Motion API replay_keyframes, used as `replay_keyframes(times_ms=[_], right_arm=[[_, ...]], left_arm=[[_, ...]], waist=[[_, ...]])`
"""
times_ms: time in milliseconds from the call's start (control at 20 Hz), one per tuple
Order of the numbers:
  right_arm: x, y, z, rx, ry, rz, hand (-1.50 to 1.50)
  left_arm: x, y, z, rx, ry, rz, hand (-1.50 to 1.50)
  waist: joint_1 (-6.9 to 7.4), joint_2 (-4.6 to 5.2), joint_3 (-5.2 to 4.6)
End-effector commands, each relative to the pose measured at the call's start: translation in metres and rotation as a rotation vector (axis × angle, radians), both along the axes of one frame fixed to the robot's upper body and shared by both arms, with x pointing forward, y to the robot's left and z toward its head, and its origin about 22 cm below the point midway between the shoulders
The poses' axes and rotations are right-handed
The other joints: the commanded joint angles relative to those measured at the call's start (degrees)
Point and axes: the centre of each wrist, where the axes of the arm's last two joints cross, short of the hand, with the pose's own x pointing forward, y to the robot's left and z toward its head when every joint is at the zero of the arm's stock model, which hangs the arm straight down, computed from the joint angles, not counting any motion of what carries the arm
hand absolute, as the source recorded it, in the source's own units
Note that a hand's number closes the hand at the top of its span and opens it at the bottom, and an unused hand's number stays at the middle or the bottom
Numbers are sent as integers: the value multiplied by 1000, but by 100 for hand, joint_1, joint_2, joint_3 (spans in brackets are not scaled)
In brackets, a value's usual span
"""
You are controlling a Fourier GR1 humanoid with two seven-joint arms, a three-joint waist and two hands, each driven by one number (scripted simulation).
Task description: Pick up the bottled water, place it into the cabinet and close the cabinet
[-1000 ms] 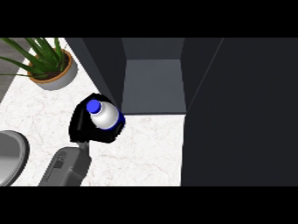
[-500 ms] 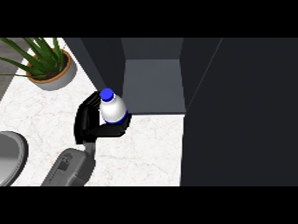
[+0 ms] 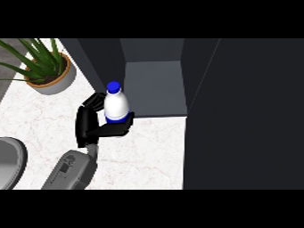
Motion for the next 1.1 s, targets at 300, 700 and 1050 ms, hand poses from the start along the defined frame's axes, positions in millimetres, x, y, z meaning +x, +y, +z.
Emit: replay_keyframes(times_ms=[300, 700, 1050], right_arm=[[-1, 9, 14, 30, -31, 60, -150], [8, 7, 11, 31, -47, 93, -150], [18, 5, 6, 36, -48, 114, -150]], left_arm=[[41, -60, 40, 6, -6, -124, 150], [55, -44, 51, 68, -60, -33, 150], [60, -33, 51, 181, -78, -3, -150]], waist=[[-395, 136, -27], [-521, 191, -28], [-582, 236, -16]])
